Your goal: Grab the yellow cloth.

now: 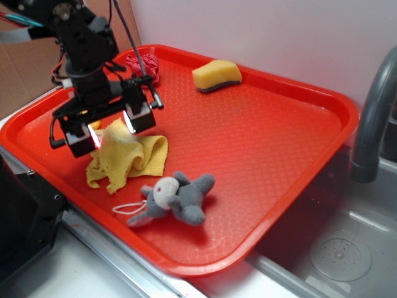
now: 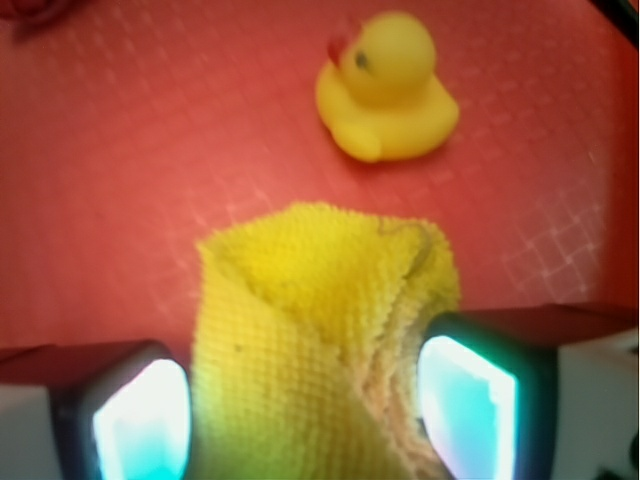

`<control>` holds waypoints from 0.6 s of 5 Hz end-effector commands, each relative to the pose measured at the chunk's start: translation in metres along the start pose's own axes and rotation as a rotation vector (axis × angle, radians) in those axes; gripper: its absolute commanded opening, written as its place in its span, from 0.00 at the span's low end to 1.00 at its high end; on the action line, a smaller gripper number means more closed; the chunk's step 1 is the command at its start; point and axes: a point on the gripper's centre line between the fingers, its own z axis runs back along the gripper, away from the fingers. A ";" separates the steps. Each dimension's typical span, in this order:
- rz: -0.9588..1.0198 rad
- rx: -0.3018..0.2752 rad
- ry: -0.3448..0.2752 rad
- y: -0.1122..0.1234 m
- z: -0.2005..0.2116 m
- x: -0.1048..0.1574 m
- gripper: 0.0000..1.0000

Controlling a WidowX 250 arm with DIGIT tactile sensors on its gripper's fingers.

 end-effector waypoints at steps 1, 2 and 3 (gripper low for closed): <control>0.009 -0.026 0.005 0.006 -0.005 0.001 0.00; 0.021 -0.028 0.002 0.005 -0.006 0.003 0.00; -0.016 -0.038 0.022 0.001 0.001 0.006 0.00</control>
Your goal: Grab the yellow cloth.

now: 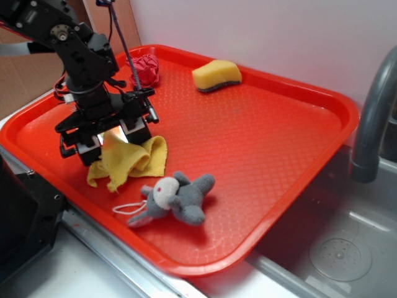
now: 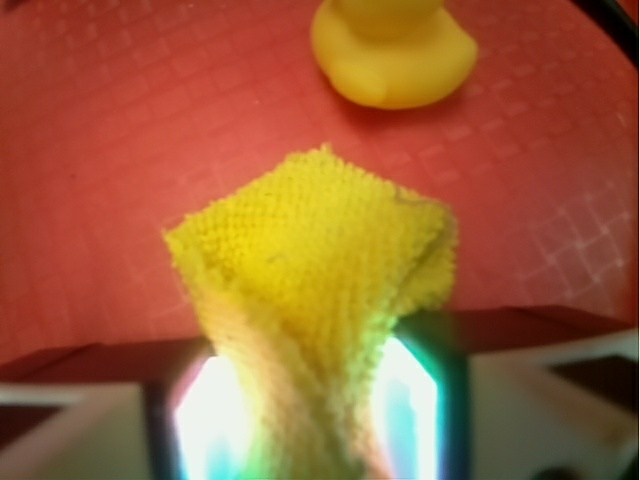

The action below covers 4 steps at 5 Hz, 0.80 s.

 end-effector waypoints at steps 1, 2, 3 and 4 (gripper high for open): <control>-0.195 0.008 0.024 -0.016 0.037 0.014 0.00; -0.421 0.033 0.077 -0.037 0.075 0.022 0.00; -0.655 0.021 0.124 -0.057 0.107 0.025 0.00; -0.896 -0.047 0.197 -0.076 0.145 0.028 0.00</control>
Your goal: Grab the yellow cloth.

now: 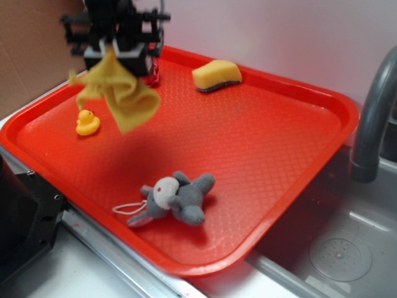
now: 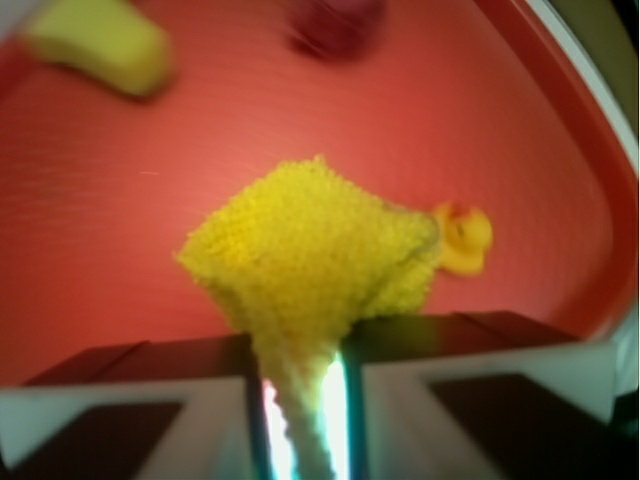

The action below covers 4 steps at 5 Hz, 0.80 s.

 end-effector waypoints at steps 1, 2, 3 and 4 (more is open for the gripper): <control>-0.362 -0.107 0.004 -0.013 0.078 0.024 0.00; -0.483 -0.127 -0.010 -0.009 0.103 0.029 0.00; -0.460 -0.134 -0.035 -0.006 0.108 0.032 0.00; -0.391 -0.093 -0.020 -0.006 0.102 0.039 0.00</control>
